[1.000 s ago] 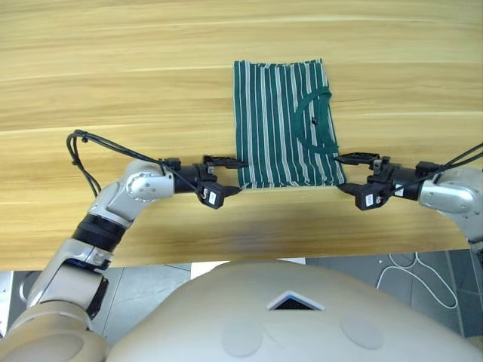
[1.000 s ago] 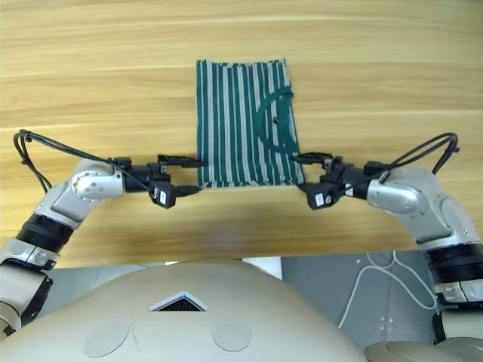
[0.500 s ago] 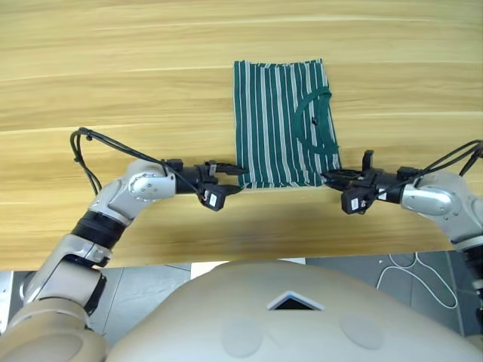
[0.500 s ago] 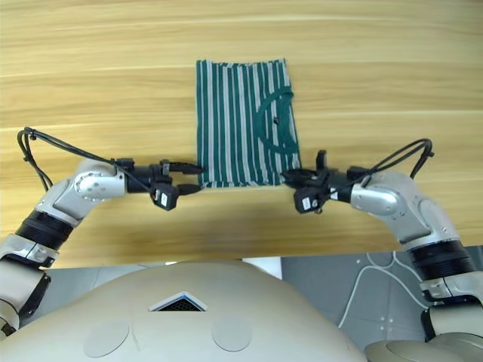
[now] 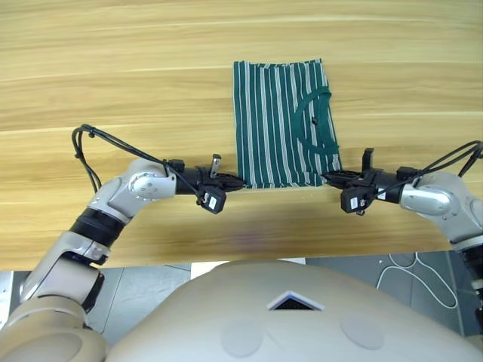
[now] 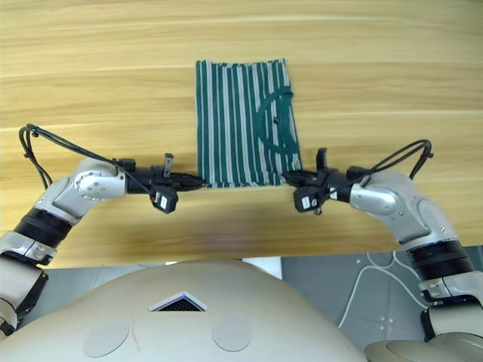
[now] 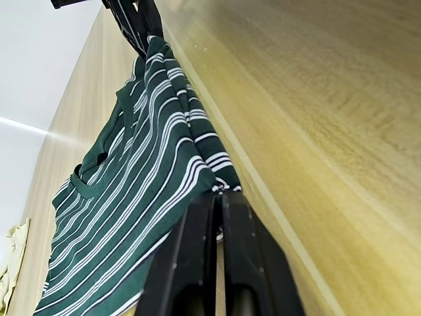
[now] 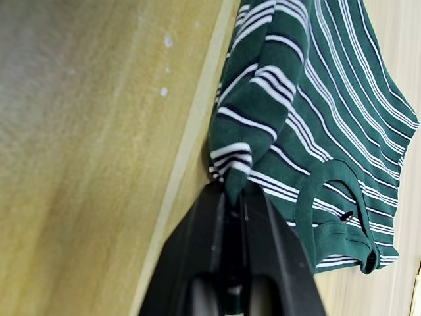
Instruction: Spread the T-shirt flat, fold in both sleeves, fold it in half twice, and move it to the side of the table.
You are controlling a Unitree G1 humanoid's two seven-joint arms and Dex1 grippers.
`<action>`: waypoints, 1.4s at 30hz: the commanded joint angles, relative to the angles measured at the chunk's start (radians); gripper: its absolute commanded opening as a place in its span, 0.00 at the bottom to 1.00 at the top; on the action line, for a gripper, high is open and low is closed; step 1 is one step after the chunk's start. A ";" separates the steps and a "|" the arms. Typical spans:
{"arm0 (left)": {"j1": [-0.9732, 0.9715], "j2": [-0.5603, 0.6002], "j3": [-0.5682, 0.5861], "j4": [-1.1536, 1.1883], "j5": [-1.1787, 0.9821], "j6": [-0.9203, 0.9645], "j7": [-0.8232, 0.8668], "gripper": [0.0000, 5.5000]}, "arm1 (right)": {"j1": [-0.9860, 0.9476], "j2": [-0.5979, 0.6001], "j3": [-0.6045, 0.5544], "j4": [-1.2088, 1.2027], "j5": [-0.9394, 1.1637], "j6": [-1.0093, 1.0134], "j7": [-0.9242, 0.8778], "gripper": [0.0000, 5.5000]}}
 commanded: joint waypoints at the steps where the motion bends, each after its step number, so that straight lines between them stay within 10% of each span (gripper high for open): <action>1: 0.024 0.003 -0.018 0.036 0.039 0.014 -0.011 0.00 | 0.012 -0.002 0.014 -0.003 -0.020 0.022 0.018 0.01; 21: 0.311 0.278 0.127 -0.308 -0.596 -0.058 -0.221 0.00 | 0.425 -0.196 -0.261 -0.348 0.329 -0.177 0.055 0.01; 42: -0.184 -0.220 0.286 0.289 -0.175 0.221 0.241 0.00 | -0.277 0.211 -0.037 0.054 -0.253 0.243 -0.241 0.01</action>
